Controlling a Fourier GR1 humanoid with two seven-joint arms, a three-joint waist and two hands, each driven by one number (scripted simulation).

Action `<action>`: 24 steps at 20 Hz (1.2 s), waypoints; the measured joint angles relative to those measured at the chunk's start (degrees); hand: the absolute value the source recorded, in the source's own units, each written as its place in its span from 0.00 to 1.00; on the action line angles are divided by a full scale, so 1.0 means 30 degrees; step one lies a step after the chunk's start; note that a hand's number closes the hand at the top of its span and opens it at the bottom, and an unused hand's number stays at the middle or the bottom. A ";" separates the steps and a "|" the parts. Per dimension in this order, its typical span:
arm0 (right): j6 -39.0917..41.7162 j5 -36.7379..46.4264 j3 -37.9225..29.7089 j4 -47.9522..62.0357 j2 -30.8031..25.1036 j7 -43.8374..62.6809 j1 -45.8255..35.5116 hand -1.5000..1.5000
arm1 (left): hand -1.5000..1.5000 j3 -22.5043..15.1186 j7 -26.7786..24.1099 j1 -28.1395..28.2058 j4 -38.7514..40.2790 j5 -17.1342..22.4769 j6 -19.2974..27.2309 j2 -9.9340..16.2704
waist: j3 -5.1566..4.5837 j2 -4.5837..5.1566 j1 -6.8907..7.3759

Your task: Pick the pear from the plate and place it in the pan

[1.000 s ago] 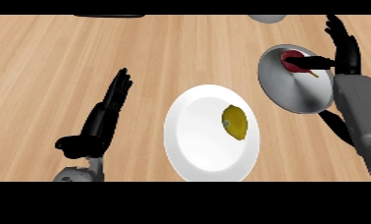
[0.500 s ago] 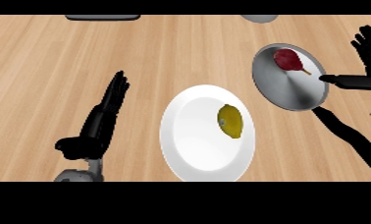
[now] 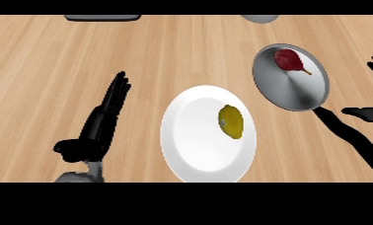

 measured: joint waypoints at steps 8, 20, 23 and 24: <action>0.0570 -0.1190 0.0782 -0.4110 0.0362 0.1112 0.2810 0.00 | 0.50 0.0331 0.0219 0.0077 -0.0253 -0.0126 -0.0216 -0.0164 | -0.0002 -0.0008 -0.0018; -0.0534 -0.1504 0.1689 -0.6424 0.0500 0.1778 0.4679 0.00 | 0.50 0.0692 -0.0277 0.0300 0.0119 -0.0373 -0.0790 -0.0422 | 0.0004 0.0012 0.0028; -0.1118 -0.1297 0.1812 -0.6701 0.0468 0.1459 0.4879 0.00 | 0.50 0.0654 -0.0122 0.0262 -0.0048 -0.0438 -0.0806 -0.0559 | 0.0002 0.0012 0.0037; -0.1268 -0.1283 0.1809 -0.7067 0.0397 0.1560 0.5017 0.00 | 0.50 0.0752 0.0076 0.0304 -0.0199 -0.0375 -0.0891 -0.0451 | 0.0006 0.0011 0.0031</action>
